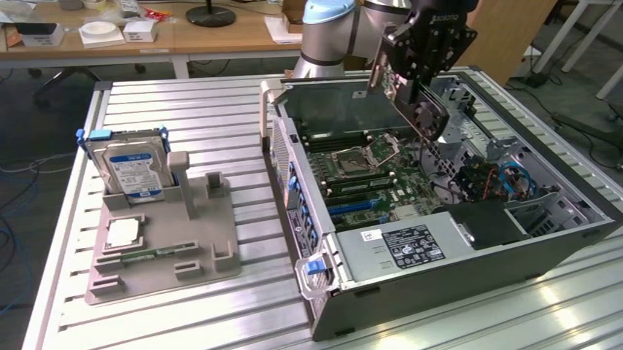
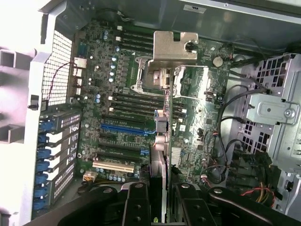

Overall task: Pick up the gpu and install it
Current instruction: 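Insert the gpu into the slot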

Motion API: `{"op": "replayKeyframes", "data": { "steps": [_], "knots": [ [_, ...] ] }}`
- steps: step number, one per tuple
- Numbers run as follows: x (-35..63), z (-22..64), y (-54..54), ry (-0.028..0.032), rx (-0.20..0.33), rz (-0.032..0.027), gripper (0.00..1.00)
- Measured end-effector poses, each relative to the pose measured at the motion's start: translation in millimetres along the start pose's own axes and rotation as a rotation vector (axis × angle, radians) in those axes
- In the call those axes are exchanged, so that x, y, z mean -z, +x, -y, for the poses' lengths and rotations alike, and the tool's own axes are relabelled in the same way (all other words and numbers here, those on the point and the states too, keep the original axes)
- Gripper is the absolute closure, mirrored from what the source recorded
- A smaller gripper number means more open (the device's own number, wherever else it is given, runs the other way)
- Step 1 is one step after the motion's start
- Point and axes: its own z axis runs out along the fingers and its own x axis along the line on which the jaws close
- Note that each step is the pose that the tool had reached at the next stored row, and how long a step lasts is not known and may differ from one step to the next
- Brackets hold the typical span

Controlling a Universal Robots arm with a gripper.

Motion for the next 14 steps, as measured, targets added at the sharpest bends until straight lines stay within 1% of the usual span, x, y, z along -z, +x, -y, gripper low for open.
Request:
{"op": "replayKeyframes", "data": {
  "steps": [14],
  "knots": [
    [-0.1,0.2,0.0,-0.0016,0.080,0.0043,0.74]
  ]
}}
